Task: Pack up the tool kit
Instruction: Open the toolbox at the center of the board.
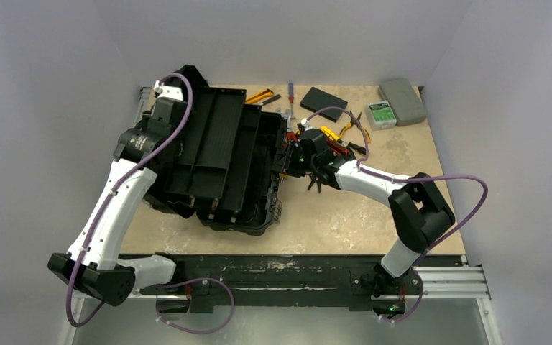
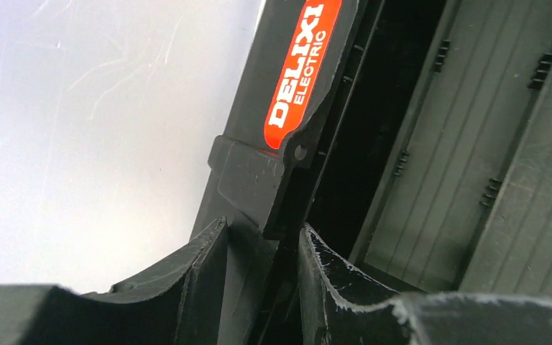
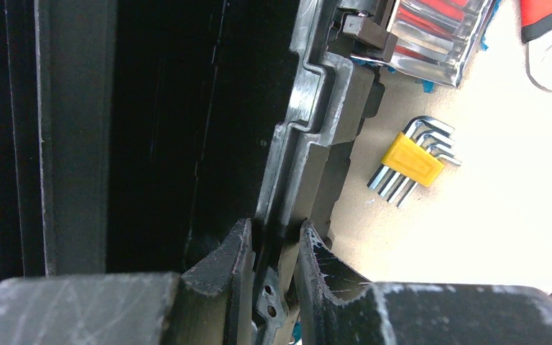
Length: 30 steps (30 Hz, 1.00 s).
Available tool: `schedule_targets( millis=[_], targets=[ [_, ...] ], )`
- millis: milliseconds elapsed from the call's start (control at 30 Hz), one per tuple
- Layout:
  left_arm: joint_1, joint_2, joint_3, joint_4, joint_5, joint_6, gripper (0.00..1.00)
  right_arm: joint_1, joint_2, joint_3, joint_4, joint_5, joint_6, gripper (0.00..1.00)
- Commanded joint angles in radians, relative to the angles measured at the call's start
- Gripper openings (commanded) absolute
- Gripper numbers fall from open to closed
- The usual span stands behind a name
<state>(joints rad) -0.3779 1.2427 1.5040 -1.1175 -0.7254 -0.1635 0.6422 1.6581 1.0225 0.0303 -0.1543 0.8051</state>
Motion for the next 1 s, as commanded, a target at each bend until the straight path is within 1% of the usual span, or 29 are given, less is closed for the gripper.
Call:
schedule_targets(
  millis=[0,100,233,367,400,633,700,733,833,900,967],
  targets=[
    [0.093,-0.001,-0.083,0.01,0.27,-0.025,0.0,-0.002,0.01,0.013,0.014,-0.048,-0.057,0.0],
    [0.168,0.022,-0.114,-0.005,0.304,-0.044,0.0,-0.003,0.009,0.015,0.016,-0.059,-0.058,0.0],
    [0.304,0.02,-0.177,0.043,0.419,-0.049,0.0,-0.004,0.0,0.023,0.004,-0.067,-0.068,0.0],
    [0.376,0.047,-0.17,0.06,0.489,-0.045,0.0,-0.006,-0.015,0.021,-0.003,-0.076,-0.072,0.0],
    [0.412,0.056,-0.17,0.067,0.511,-0.045,0.0,-0.007,-0.017,0.021,-0.003,-0.08,-0.072,0.0],
    [0.571,0.113,-0.205,0.127,0.717,-0.053,0.0,-0.006,-0.025,0.027,-0.008,-0.105,-0.079,0.0],
    [0.618,0.14,-0.21,0.14,0.8,-0.062,0.0,-0.007,-0.015,0.034,-0.009,-0.115,-0.08,0.0],
    [0.661,0.153,-0.213,0.153,0.861,-0.07,0.0,-0.007,-0.009,0.038,-0.007,-0.124,-0.08,0.0],
    [0.768,0.207,-0.223,0.202,1.085,-0.11,0.0,-0.007,0.0,0.042,0.011,-0.14,-0.074,0.0],
    [0.821,0.264,-0.22,0.235,1.27,-0.139,0.0,-0.006,0.008,0.046,0.022,-0.148,-0.066,0.0],
    [0.847,0.313,-0.206,0.25,1.342,-0.157,0.0,-0.007,0.018,0.049,0.031,-0.16,-0.063,0.0]
  ],
)
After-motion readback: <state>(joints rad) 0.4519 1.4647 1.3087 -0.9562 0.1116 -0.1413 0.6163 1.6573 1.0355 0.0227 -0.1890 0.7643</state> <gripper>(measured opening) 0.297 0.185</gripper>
